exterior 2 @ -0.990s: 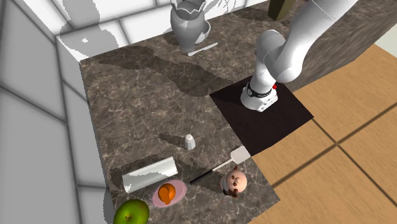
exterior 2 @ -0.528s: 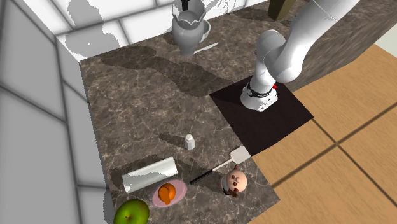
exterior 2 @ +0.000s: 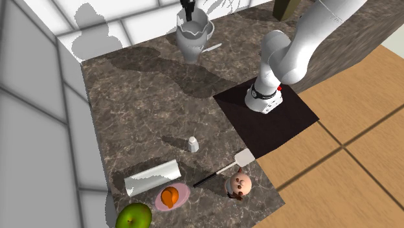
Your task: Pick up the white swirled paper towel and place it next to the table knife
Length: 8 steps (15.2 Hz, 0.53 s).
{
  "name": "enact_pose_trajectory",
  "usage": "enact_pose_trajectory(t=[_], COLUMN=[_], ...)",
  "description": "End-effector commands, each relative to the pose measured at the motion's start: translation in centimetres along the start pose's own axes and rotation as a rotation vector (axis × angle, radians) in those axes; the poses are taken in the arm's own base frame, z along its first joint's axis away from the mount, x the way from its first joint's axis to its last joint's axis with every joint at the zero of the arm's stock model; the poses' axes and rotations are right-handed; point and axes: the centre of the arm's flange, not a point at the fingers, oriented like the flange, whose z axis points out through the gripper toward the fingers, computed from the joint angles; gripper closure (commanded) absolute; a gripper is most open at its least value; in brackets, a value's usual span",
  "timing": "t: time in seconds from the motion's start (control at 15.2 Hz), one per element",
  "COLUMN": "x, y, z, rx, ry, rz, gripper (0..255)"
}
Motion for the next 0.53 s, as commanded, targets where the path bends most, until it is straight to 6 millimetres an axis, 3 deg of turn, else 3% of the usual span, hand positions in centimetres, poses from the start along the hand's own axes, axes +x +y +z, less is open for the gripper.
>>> enact_pose_trajectory(t=[0.0, 0.46], x=[0.0, 0.0], y=[0.0, 0.2], z=[1.0, 4.7], rx=[-0.001, -0.001], ry=[0.002, 0.002], rz=[0.0, 0.0], gripper=[255, 255])
